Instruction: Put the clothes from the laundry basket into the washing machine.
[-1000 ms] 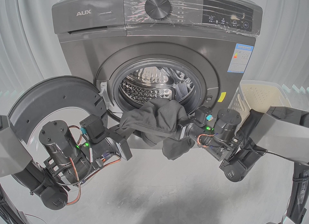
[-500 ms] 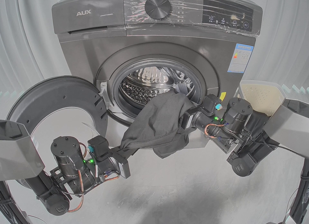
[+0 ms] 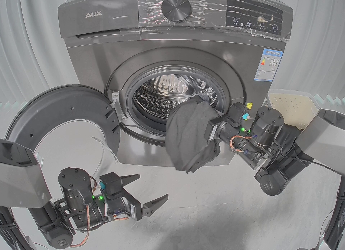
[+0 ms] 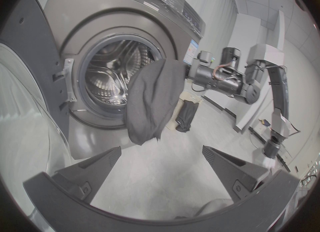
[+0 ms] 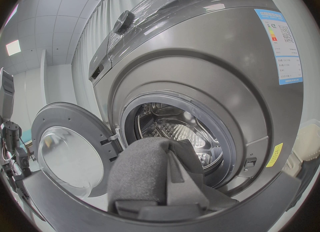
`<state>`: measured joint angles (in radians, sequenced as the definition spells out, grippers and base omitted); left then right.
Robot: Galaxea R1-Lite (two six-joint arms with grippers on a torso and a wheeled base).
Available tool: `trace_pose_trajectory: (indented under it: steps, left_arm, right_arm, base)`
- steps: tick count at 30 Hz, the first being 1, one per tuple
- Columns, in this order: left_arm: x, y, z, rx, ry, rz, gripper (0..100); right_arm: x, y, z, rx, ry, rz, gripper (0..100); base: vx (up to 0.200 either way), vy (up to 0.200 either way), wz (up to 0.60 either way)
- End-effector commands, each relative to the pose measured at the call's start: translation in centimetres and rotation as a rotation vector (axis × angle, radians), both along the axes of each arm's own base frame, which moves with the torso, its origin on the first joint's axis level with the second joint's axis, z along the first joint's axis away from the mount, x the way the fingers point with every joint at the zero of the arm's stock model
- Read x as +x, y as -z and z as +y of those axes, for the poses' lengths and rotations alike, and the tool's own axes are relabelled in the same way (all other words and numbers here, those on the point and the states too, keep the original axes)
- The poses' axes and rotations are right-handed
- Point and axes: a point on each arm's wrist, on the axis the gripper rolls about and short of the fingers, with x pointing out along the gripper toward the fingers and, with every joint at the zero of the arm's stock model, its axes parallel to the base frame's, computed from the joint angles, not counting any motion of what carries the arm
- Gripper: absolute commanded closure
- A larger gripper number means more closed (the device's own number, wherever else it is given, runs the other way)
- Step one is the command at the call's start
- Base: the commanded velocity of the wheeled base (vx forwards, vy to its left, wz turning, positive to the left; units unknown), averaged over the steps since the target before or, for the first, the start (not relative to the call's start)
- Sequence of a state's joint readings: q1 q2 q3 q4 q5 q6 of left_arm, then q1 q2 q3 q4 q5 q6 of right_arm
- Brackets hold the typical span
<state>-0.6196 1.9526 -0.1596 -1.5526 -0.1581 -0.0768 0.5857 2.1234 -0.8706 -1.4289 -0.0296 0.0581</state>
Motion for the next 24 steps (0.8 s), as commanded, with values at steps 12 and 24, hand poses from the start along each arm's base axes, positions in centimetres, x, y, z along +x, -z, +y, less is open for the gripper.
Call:
trace_pose_trajectory:
  steps: [12,24]
  left_arm:
    - [4.8,-1.9,-2.4,-0.108,-0.027,-0.140,0]
    - [6.7,-0.8,-4.0,-0.151,-0.020,-0.109,0]
  right_arm:
    - [-4.0,0.4,2.1,-0.020,-0.111,0.038,100]
    - [-4.9,0.2,3.0,-0.017,-0.145,0.035,100]
  base:
    - [0.000,0.000,0.00]
    - [0.000,0.000,0.00]
